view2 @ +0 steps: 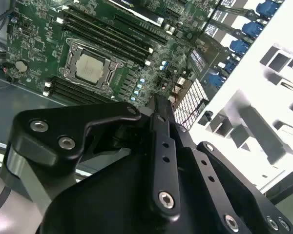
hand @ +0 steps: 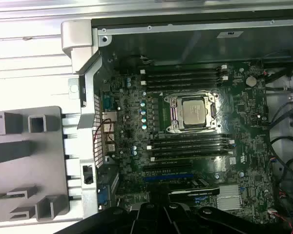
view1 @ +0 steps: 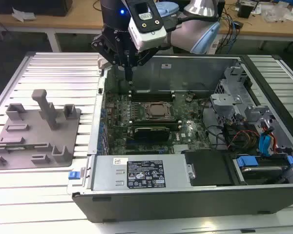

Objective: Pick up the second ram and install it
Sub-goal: 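Reach for the second ram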

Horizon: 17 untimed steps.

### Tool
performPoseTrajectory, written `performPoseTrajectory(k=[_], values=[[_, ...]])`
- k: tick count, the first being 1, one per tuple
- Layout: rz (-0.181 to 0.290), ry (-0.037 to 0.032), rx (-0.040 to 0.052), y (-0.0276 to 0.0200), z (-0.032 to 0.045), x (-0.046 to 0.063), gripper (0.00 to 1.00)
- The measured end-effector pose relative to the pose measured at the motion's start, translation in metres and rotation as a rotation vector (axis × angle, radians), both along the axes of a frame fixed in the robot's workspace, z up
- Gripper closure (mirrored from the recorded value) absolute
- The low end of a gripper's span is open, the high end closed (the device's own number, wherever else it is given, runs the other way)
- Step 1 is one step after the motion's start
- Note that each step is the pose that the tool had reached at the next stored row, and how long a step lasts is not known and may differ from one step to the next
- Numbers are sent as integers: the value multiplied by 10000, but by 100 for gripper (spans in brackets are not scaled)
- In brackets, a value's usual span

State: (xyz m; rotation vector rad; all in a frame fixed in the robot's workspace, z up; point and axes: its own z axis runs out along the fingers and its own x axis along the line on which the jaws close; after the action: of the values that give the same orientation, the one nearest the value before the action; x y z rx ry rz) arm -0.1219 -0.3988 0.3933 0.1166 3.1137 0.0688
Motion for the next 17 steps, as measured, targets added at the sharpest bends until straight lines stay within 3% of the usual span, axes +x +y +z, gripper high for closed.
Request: performPoseTrajectory(k=[9,17], values=[[-1,-1,1,0,-1,-14,92],[-1,-2,0,0,-3,-210,92]])
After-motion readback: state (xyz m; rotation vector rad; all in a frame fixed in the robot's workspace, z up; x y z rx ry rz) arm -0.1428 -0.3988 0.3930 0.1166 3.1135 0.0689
